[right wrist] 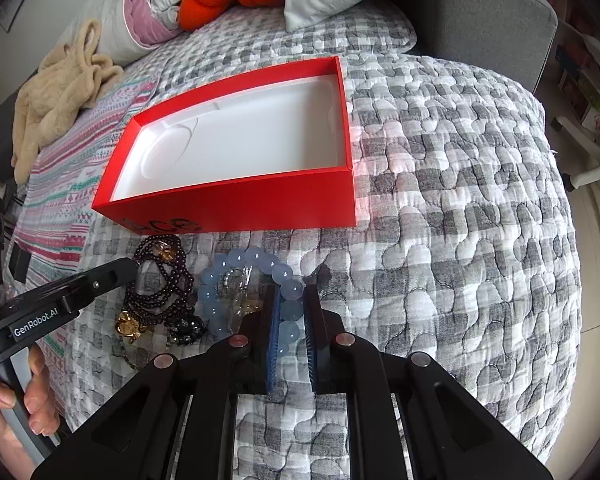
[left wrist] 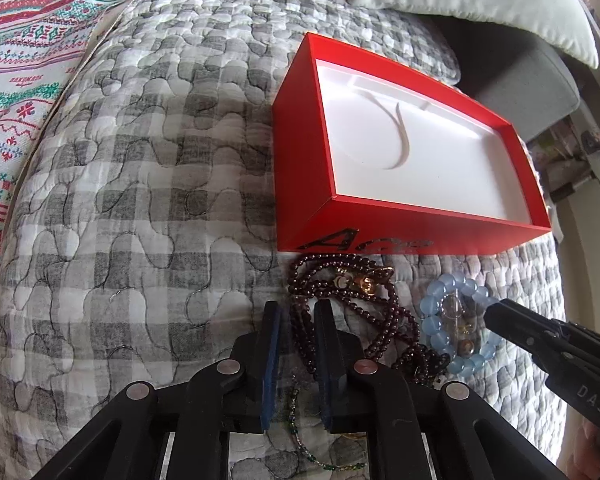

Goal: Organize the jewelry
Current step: 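Grasp the dark red garnet bracelet with the left tool while the right tool grasps the light blue bracelet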

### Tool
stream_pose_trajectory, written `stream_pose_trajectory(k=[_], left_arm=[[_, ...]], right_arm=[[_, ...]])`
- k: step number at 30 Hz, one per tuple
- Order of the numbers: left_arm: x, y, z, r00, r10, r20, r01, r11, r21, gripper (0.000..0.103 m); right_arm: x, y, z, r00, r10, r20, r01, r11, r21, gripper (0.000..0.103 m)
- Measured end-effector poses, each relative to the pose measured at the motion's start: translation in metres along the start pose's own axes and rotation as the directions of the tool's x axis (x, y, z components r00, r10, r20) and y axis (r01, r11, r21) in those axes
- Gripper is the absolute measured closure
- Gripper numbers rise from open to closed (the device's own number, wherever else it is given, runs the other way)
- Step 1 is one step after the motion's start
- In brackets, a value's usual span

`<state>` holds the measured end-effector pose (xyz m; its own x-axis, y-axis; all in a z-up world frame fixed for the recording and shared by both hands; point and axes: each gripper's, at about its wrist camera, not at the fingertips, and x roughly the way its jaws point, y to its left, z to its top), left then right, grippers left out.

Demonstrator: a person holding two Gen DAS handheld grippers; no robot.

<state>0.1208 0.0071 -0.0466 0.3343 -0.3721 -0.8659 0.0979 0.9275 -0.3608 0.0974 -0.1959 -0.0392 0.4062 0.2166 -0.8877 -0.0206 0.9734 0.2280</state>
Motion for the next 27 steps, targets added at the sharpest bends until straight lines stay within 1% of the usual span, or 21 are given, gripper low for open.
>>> stream_pose_trajectory(k=[7, 12, 13, 15, 17, 20, 22, 27], left_arm=[[0.003, 0.002, -0.002, 1.0, 0.006, -0.015, -0.006, 1.0, -0.004, 0.087], [0.007, 0.0, -0.001, 1.0, 0.005, -0.023, -0.005, 1.0, -0.006, 0.087], [0.007, -0.001, -0.003, 1.0, 0.01, -0.02, -0.01, 1.0, 0.003, 0.088], [0.007, -0.006, -0.004, 1.0, 0.011, -0.016, -0.011, 1.0, 0.018, 0.097], [0.005, -0.008, -0.005, 1.0, 0.013, -0.006, -0.013, 1.0, 0.017, 0.098], [-0.004, -0.012, -0.006, 1.0, -0.021, 0.023, 0.021, 1.0, 0.021, 0.099], [-0.014, -0.016, -0.006, 0.997, -0.053, 0.056, 0.051, 0.998, 0.035, 0.099], [-0.038, -0.031, -0.007, 0.984, -0.129, 0.124, 0.119, 0.989, 0.084, 0.1]], right_arm=[[-0.016, 0.004, -0.007, 0.999, 0.03, 0.022, -0.029, 1.0, -0.011, 0.091], [-0.018, 0.003, -0.009, 0.999, 0.034, 0.023, -0.034, 0.999, 0.004, 0.091], [-0.019, 0.004, -0.009, 0.999, 0.033, 0.024, -0.033, 0.999, 0.003, 0.091], [-0.019, 0.008, -0.008, 0.999, 0.033, 0.028, -0.033, 0.999, -0.003, 0.091], [-0.02, 0.01, -0.008, 0.999, 0.037, 0.033, -0.037, 0.999, -0.002, 0.091], [-0.024, 0.011, -0.008, 0.998, 0.043, 0.041, -0.043, 0.999, 0.001, 0.091], [-0.028, 0.011, -0.008, 0.997, 0.052, 0.05, -0.052, 0.999, 0.005, 0.091], [-0.042, 0.008, -0.006, 0.994, 0.08, 0.08, -0.081, 0.997, 0.013, 0.091]])
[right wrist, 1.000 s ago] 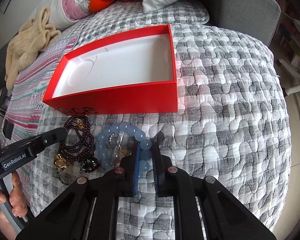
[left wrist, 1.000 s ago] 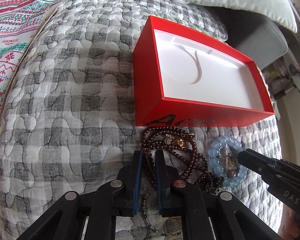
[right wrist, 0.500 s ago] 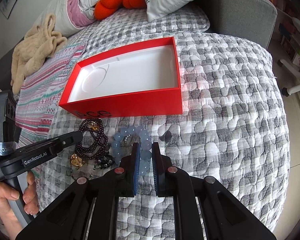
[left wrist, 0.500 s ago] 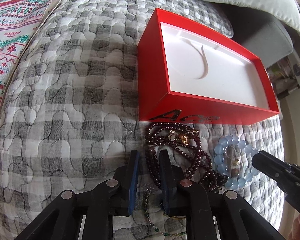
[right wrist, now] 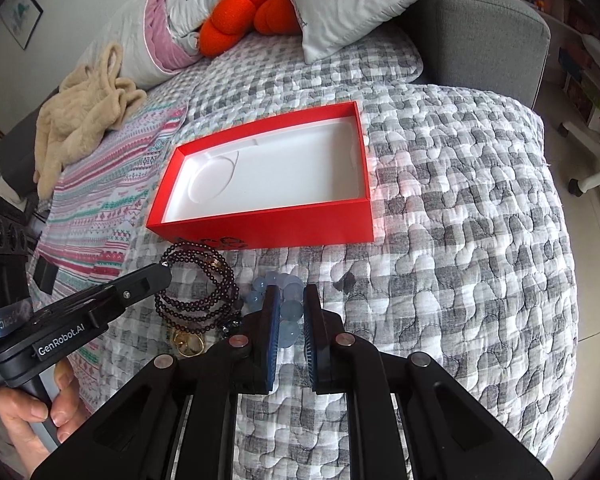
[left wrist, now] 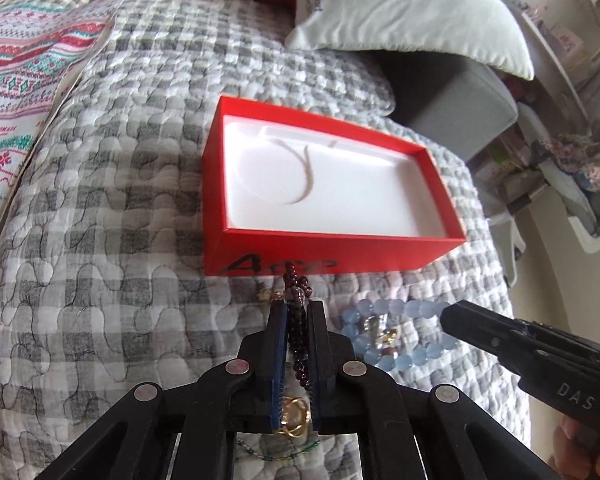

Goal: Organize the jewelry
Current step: 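Lift both bracelets into the red Ace box and open both tools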

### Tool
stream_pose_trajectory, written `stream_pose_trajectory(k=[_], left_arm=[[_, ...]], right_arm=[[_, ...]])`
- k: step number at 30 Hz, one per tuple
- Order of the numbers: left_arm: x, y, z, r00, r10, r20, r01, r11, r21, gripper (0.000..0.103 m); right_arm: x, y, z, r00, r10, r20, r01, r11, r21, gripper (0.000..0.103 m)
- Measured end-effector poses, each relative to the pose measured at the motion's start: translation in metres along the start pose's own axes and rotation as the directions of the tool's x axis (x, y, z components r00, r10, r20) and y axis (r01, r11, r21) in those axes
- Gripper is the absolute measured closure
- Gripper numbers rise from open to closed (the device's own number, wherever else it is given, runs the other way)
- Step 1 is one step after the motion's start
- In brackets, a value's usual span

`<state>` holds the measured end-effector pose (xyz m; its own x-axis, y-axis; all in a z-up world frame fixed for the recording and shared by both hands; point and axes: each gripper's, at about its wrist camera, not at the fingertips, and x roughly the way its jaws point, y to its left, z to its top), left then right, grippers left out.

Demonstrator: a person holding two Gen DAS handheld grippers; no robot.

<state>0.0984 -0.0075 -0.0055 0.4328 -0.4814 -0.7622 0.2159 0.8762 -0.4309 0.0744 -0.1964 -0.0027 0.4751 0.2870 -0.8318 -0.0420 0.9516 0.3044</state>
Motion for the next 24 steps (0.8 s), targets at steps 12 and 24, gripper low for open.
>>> stream_pose_trajectory(k=[12, 24], left_arm=[[-0.034, -0.027, 0.013, 0.984, -0.105, 0.141, 0.097, 0.993, 0.062, 0.1], [0.002, -0.015, 0.055, 0.97, -0.106, 0.218, 0.112, 0.994, -0.013, 0.1]], right_arm=[[-0.042, 0.011, 0.009, 0.991, 0.067, 0.117, -0.064, 0.998, -0.027, 0.09], [-0.073, 0.008, 0.055, 0.959, 0.084, 0.27, -0.093, 0.996, 0.018, 0.091]])
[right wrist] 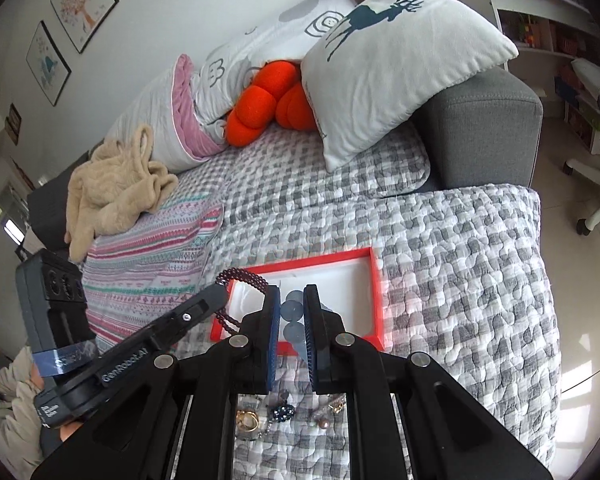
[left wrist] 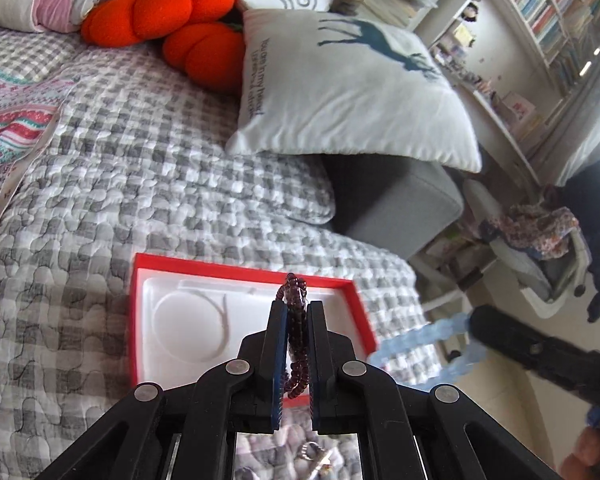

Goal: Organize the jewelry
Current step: 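Lift both bracelets into the red Ace box and open both tools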

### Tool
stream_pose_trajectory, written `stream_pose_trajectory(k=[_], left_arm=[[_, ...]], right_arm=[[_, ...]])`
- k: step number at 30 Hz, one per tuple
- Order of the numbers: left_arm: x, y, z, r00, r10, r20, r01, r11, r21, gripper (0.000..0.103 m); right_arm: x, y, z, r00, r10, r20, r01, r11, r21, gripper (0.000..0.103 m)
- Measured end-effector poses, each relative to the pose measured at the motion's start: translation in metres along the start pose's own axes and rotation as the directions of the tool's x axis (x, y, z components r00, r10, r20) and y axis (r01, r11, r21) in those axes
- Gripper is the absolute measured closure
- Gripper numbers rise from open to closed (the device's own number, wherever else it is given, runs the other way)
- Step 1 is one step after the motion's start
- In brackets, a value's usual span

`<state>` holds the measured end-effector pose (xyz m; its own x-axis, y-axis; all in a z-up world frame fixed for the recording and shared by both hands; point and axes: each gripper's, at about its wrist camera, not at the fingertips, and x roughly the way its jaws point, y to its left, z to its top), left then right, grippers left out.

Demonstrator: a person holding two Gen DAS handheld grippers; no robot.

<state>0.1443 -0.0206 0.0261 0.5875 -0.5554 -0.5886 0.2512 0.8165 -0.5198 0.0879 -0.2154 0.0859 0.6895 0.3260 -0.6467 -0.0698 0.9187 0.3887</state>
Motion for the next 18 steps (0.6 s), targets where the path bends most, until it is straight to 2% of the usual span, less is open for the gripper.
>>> stream_pose_trajectory(k=[4, 10, 13, 18], left_arm=[[0.022, 0.02, -0.006, 0.992, 0.119, -0.038, -0.119, 0.993, -0.004, 0.1], [0.026, 0.031, -0.008, 0.98, 0.193, -0.044, -0.193, 0.981, 0.017, 0.1], [0.026, 0.031, -0.008, 0.98, 0.194, -0.044, -0.193, 0.981, 0.026, 0.1], [0.028, 0.026, -0.009, 0.973, 0.225, -0.041, -0.222, 0.973, 0.069, 0.1]], right_arm=[[0.013, 0.002, 0.007, 1.0, 0.0, -0.001, 0.0, 1.0, 0.001, 0.091], [0.042, 0.012, 0.005, 0.997, 0.064, -0.033, -0.064, 0.998, -0.009, 0.091], [0.058, 0.011, 0.001, 0.998, 0.018, -0.054, -0.02, 0.999, -0.033, 0.091], [0.08, -0.013, -0.006, 0.994, -0.069, -0.085, 0.067, 0.997, -0.029, 0.09]])
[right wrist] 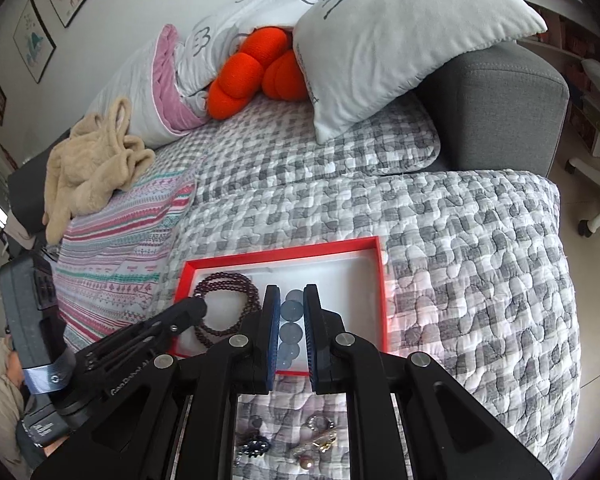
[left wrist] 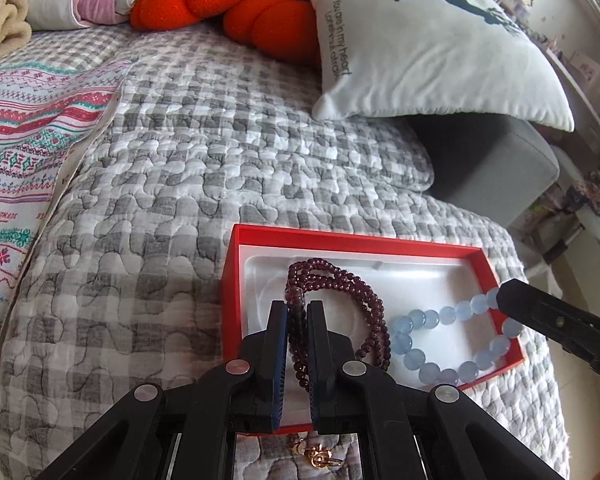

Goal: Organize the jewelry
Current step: 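Lift both bracelets into the red Ace box and open both tools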

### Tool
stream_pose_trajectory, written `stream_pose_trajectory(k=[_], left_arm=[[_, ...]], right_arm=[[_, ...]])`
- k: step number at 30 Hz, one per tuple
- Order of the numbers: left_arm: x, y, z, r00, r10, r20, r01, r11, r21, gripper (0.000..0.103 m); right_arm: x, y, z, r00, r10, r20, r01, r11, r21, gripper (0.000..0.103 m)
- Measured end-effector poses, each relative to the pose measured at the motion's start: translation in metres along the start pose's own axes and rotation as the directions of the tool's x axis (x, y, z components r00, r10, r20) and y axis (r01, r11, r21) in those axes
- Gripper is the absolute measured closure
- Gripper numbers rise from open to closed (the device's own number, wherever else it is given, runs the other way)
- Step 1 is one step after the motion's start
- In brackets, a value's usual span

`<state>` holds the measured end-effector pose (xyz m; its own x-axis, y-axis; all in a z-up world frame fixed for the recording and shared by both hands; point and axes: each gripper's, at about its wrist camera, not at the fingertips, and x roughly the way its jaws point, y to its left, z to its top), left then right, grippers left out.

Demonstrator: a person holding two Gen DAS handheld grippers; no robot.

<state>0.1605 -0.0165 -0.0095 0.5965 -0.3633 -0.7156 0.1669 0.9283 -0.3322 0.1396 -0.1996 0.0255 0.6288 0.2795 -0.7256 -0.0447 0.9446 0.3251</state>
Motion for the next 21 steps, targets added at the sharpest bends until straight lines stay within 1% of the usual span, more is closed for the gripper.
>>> stream_pose_trajectory(k=[3, 8, 11, 12, 13, 14, 15, 16, 17, 18, 19, 20, 21], left_arm=[[0.001, -0.002, 0.0, 1.0, 0.011, 0.001, -0.011, 1.0, 0.012, 0.099], [-0.002, -0.006, 0.001, 0.999, 0.032, 0.005, -0.032, 0.999, 0.033, 0.099], [-0.01, -0.01, 0.002, 0.999, 0.033, 0.016, -0.034, 0.998, 0.056, 0.098], [-0.013, -0.01, 0.001, 0.999, 0.038, 0.017, -0.039, 0.997, 0.065, 0.094], [-0.016, -0.011, 0.0, 0.999, 0.042, 0.017, -0.043, 0.996, 0.072, 0.091], [-0.02, -0.012, -0.002, 0.999, 0.043, 0.019, -0.044, 0.996, 0.076, 0.083], [-0.024, -0.012, -0.003, 0.999, 0.045, 0.021, -0.046, 0.996, 0.082, 0.074], [-0.028, -0.013, -0.005, 0.999, 0.049, 0.021, -0.051, 0.995, 0.088, 0.069], [-0.032, -0.015, -0.008, 0.998, 0.054, 0.021, -0.055, 0.994, 0.095, 0.06], [-0.035, -0.016, -0.01, 0.998, 0.058, 0.021, -0.06, 0.993, 0.101, 0.052], [-0.039, -0.016, -0.012, 0.998, 0.063, 0.019, -0.065, 0.993, 0.102, 0.05], [-0.041, -0.016, -0.015, 0.998, 0.068, 0.014, -0.07, 0.992, 0.102, 0.044], [-0.043, -0.015, -0.017, 0.997, 0.072, 0.006, -0.072, 0.993, 0.098, 0.036]], right_arm=[[0.005, -0.012, -0.001, 1.0, -0.016, 0.003, 0.016, 1.0, 0.01, 0.09], [0.007, -0.016, -0.001, 0.999, -0.038, 0.016, 0.038, 0.999, -0.025, 0.09], [0.003, -0.02, -0.002, 0.999, -0.039, 0.017, 0.039, 0.999, -0.005, 0.089], [0.001, -0.02, -0.002, 0.999, -0.037, 0.015, 0.037, 0.999, 0.003, 0.088], [-0.002, -0.021, -0.003, 0.999, -0.033, 0.013, 0.033, 0.999, 0.01, 0.083], [-0.005, -0.021, -0.004, 0.999, -0.031, 0.012, 0.031, 0.999, 0.01, 0.076], [-0.009, -0.02, -0.006, 0.999, -0.031, 0.012, 0.031, 0.999, 0.007, 0.072], [-0.014, -0.02, -0.008, 0.999, -0.033, 0.014, 0.033, 0.999, 0.002, 0.066], [-0.018, -0.019, -0.01, 0.999, -0.034, 0.015, 0.034, 0.999, -0.006, 0.061], [-0.021, -0.018, -0.012, 0.999, -0.036, 0.015, 0.036, 0.999, -0.013, 0.059], [-0.025, -0.017, -0.014, 0.999, -0.039, 0.014, 0.039, 0.999, -0.017, 0.055], [-0.027, -0.016, -0.017, 0.999, -0.042, 0.011, 0.042, 0.999, -0.019, 0.052], [-0.03, -0.016, -0.02, 0.999, -0.042, 0.006, 0.043, 0.999, -0.021, 0.051]])
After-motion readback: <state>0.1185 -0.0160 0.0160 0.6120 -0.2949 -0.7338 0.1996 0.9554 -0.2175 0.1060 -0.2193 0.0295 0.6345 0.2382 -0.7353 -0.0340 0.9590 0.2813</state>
